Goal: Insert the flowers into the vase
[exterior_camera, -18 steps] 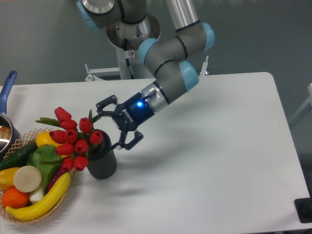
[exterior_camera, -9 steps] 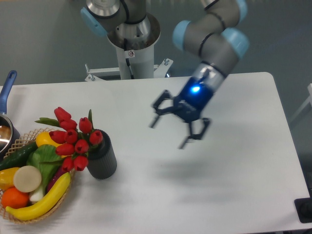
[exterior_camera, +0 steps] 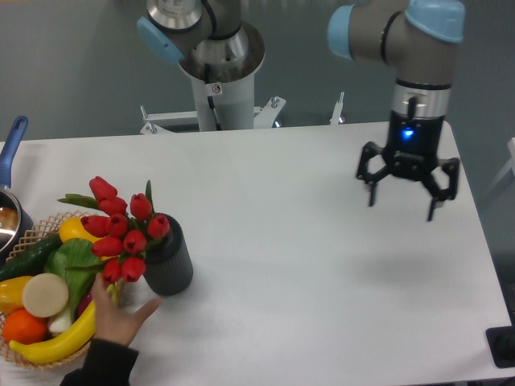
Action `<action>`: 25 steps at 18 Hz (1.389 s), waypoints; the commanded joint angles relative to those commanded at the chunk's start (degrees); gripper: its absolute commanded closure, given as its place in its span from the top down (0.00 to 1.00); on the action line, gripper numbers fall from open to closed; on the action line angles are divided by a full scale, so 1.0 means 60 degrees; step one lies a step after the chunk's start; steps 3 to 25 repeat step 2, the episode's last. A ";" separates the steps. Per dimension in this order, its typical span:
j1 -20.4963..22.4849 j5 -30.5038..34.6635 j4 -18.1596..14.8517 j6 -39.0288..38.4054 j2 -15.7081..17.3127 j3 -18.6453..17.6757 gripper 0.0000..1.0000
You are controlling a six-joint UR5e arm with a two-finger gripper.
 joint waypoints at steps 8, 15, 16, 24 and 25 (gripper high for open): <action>0.0103 0.0967 -0.0718 0.0015 0.0029 0.0146 1.00; 0.0103 0.0967 -0.0718 0.0015 0.0029 0.0146 1.00; 0.0103 0.0967 -0.0718 0.0015 0.0029 0.0146 1.00; 0.0103 0.0967 -0.0718 0.0015 0.0029 0.0146 1.00; 0.0103 0.0967 -0.0718 0.0015 0.0029 0.0146 1.00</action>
